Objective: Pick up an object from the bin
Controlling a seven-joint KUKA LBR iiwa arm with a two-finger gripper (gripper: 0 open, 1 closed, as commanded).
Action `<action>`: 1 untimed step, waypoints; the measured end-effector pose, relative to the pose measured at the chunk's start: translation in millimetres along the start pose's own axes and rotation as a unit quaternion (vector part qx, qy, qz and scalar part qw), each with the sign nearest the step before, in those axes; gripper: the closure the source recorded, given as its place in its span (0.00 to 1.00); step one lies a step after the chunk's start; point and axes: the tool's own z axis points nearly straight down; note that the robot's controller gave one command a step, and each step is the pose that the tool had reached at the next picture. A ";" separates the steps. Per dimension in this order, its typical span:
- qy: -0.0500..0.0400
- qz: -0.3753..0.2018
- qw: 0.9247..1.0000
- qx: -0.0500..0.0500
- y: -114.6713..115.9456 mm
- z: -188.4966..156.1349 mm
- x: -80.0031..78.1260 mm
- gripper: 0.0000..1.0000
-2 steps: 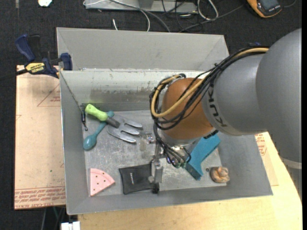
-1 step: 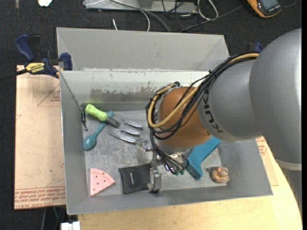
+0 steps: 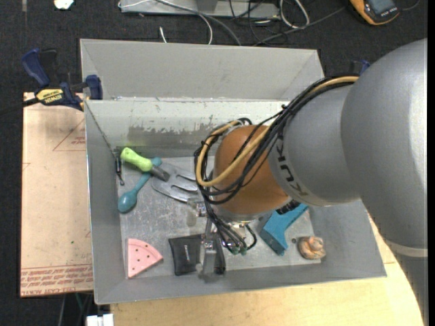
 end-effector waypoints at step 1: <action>-0.008 -0.037 0.999 0.000 -14.2 29.7 2.7 0.00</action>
Offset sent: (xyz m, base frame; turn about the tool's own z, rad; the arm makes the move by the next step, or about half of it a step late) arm -0.0108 -0.0110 -0.0297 0.0741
